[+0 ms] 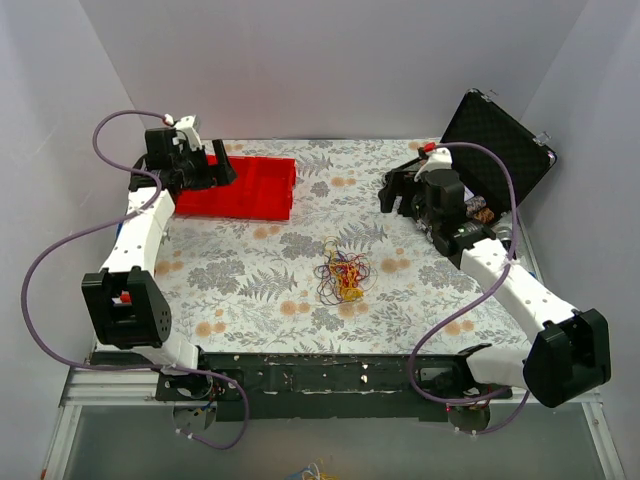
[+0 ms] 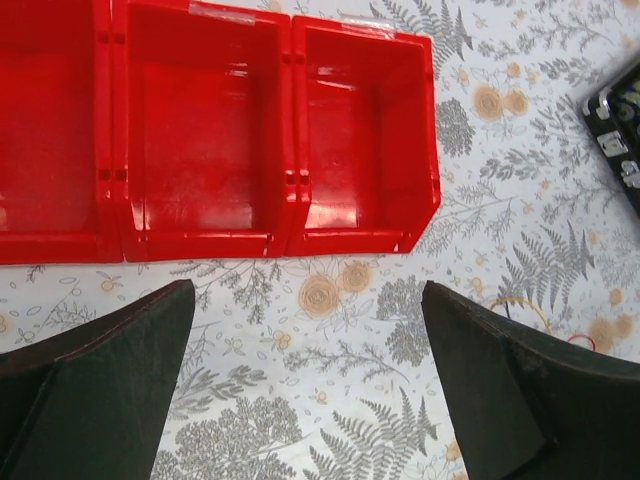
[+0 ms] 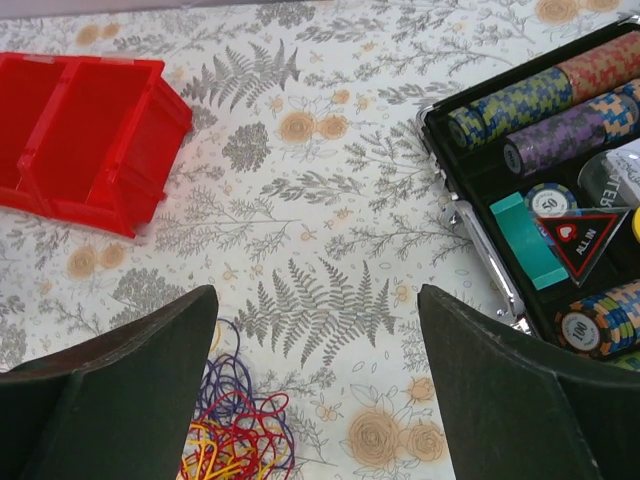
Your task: Untangle the cables
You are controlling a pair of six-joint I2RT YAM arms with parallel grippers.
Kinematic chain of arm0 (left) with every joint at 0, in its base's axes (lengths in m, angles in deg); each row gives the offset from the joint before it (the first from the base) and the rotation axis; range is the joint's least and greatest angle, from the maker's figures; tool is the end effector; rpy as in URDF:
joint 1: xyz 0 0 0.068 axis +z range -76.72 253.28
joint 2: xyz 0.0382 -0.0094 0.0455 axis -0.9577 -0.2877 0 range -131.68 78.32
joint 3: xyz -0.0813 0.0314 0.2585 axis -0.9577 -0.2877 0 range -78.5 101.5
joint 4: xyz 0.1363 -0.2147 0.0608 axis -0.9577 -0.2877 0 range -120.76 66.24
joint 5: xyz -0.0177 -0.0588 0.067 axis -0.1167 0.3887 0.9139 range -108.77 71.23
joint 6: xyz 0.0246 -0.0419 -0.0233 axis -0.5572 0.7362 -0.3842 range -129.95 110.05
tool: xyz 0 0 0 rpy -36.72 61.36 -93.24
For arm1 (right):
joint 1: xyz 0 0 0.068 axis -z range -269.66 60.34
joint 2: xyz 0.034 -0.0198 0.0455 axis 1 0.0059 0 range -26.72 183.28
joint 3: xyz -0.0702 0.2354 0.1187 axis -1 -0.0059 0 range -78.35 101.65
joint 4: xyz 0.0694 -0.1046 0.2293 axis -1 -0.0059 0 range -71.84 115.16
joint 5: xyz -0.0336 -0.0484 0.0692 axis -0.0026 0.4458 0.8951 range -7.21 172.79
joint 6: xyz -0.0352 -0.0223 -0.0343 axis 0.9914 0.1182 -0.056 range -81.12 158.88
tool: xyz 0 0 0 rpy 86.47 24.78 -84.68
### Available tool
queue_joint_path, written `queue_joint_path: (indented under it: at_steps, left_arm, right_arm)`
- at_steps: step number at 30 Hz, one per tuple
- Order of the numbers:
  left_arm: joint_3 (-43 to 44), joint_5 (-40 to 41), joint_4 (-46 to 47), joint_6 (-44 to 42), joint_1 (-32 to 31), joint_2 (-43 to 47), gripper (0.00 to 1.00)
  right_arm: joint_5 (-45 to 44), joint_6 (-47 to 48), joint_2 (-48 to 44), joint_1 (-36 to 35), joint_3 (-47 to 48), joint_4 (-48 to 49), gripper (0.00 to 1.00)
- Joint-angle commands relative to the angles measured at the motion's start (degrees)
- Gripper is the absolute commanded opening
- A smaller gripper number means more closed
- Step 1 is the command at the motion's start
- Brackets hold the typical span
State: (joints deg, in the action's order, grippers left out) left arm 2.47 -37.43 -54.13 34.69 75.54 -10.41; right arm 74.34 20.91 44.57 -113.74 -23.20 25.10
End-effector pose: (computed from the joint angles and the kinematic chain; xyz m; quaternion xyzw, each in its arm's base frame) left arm 0.3499 0.0024 0.3373 -0.2881 0.8423 -0.2919 0.3497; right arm 0.2689 0.1144 0.3225 0.0017 0.7987 0.1598 0.5801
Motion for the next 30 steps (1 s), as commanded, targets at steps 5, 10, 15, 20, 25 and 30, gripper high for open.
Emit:
queue_joint_path:
  at_steps: [5,10,15,20,25,30]
  left_arm:
    - [11.8,1.3,2.9,6.0,0.0,-12.1,0.98]
    - [19.1,9.2,4.4,5.2,-3.3,-19.9,0.98]
    - [22.7,23.7,5.1,5.2,-5.0,-25.8,0.98]
    - [17.6,31.5,10.2,5.1,-5.5,-26.2,0.78]
    - [13.0,33.9,14.3,4.7,-5.5,-24.3,0.78]
    - [12.5,36.2,15.5,3.5,-5.5,-24.4,0.82]
  right_arm:
    - [-6.9,2.3,-0.4,-6.2,-3.1,1.5,0.91]
    - [-10.1,3.6,-1.2,-10.3,-5.8,2.7,0.91]
    - [-11.5,4.1,-2.2,-12.4,-7.5,3.7,0.88]
    - [-11.4,4.2,-2.7,-12.9,-8.8,4.5,0.84]
    - [-10.0,4.1,-2.1,-13.1,-9.4,4.6,0.84]
    - [-9.0,3.5,-1.2,-13.1,-10.0,4.8,0.83]
